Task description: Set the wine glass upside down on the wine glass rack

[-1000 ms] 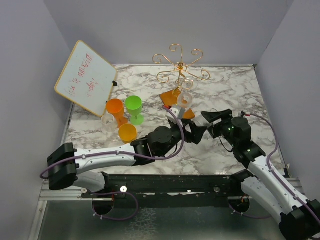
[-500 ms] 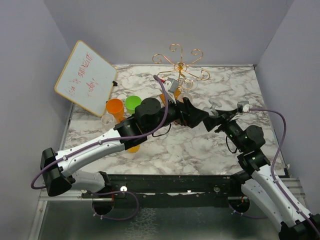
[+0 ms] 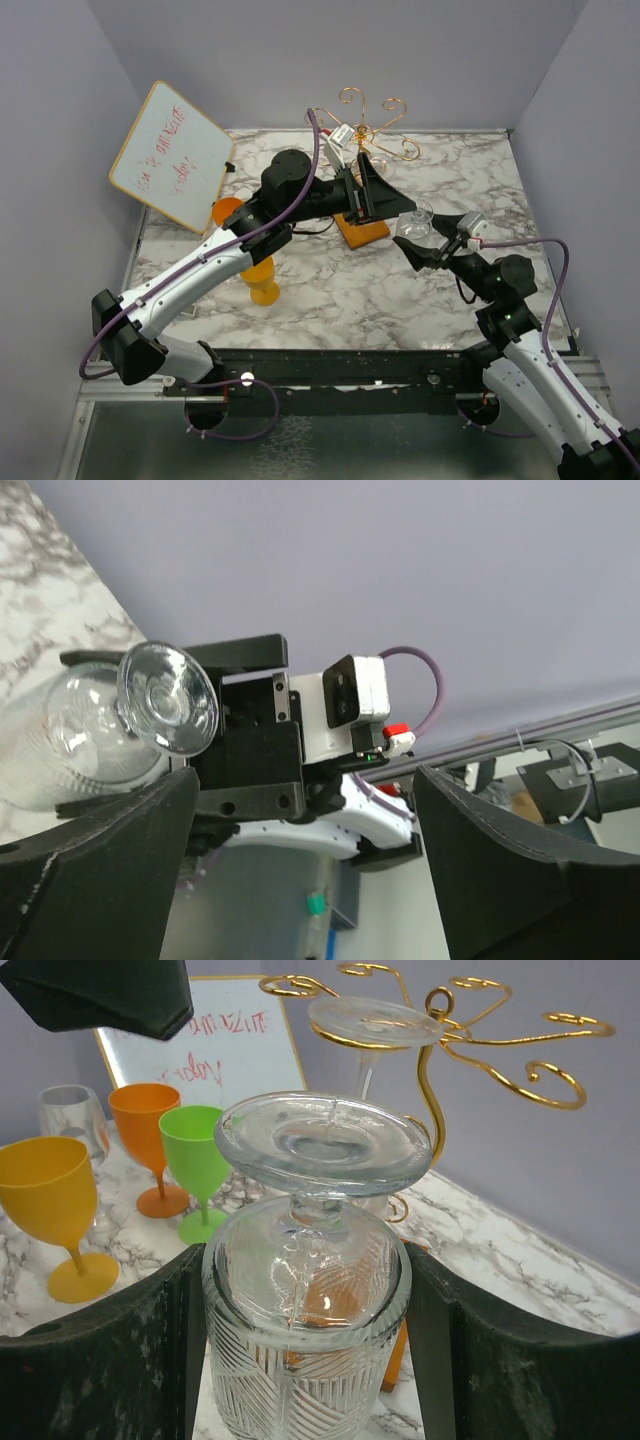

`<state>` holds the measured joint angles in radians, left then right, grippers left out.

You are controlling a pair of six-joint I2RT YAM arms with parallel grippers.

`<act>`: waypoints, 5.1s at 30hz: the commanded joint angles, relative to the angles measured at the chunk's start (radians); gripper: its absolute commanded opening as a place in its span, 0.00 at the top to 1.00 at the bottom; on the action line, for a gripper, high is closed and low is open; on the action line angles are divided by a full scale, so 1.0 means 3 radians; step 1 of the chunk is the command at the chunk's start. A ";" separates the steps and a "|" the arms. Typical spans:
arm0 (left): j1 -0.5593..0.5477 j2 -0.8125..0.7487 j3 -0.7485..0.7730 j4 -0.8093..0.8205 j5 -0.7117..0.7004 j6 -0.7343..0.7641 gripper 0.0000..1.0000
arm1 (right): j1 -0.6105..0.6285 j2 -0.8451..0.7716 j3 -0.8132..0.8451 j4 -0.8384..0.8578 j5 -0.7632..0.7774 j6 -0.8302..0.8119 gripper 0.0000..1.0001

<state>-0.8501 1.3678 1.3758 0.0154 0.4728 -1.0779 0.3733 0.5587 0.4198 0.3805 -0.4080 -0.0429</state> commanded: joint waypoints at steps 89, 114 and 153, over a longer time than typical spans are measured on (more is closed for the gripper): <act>0.0078 -0.0272 -0.0881 0.0909 -0.0376 -0.1668 1.00 | 0.0002 0.0953 -0.0097 0.1558 -0.0586 -0.0070 0.17; 0.0170 -0.0459 -0.0970 0.0692 -0.0349 -0.0975 0.21 | 0.0002 0.0655 -0.0379 0.1924 0.0016 0.0409 0.96; 0.0341 -0.0634 0.0370 -0.1821 -0.2543 0.2195 0.01 | -0.0032 0.2576 0.1002 0.1409 0.3012 0.0734 0.99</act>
<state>-0.7654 1.1648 1.4292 -0.5102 -0.2577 -0.4618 0.3744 1.2774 0.6891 0.6315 0.4885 0.1871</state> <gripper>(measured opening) 0.987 0.700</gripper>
